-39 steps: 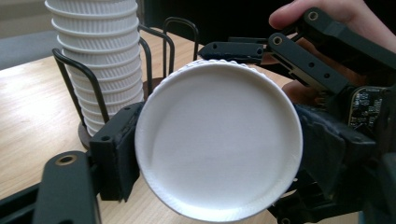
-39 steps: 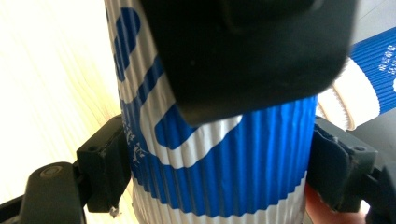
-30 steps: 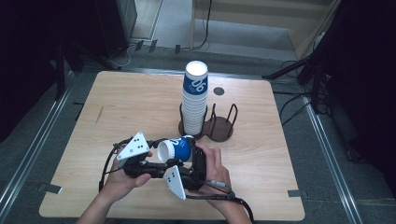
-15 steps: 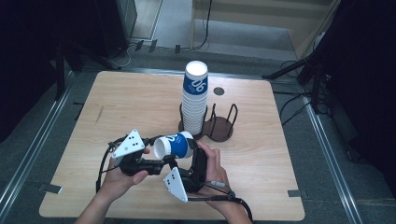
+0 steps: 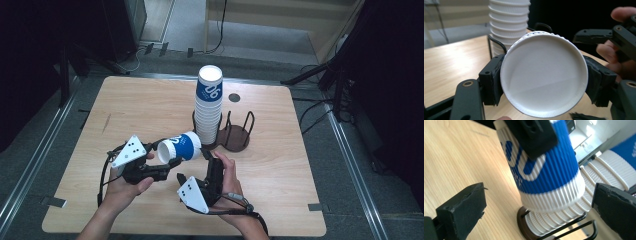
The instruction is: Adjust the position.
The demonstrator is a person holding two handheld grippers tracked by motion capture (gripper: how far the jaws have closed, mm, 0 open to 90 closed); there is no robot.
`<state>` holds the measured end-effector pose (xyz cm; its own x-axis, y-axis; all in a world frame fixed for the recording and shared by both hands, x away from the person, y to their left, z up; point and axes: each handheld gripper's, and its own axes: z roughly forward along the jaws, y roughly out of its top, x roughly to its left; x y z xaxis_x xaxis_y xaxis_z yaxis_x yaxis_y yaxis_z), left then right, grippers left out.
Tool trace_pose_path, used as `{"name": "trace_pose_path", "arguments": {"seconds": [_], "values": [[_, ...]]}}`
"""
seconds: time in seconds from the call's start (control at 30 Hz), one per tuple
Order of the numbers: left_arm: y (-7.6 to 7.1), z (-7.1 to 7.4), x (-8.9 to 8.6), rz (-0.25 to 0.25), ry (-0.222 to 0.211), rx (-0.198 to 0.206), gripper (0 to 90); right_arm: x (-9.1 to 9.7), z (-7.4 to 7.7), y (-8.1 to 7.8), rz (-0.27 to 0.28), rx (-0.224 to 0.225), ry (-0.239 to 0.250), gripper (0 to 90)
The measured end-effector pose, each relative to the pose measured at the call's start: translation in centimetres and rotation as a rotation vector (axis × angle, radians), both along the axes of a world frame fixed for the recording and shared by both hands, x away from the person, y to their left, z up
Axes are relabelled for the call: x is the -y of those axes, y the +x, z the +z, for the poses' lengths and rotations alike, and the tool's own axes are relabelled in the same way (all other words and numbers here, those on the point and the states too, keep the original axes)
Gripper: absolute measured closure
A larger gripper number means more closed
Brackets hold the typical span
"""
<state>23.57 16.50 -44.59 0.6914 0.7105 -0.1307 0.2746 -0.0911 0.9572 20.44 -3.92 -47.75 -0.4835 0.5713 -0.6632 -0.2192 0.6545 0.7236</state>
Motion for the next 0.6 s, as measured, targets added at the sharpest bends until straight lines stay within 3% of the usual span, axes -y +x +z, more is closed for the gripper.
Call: {"name": "trace_pose_path", "arguments": {"seconds": [0.2,0.37,0.6], "values": [[0.1,0.1,-0.7,0.047,-0.011,0.027,28.4,0.6,0.8,0.1,0.027,-0.063,0.099,0.0],[0.1,0.2,-1.0,0.073,-0.032,0.039,28.4,0.6,0.9,0.1,0.037,-0.090,0.128,0.0],[0.0,-0.1,-1.1,0.081,-0.039,0.045,28.3,0.6,1.3,0.0,0.065,-0.155,0.213,0.0]]}}
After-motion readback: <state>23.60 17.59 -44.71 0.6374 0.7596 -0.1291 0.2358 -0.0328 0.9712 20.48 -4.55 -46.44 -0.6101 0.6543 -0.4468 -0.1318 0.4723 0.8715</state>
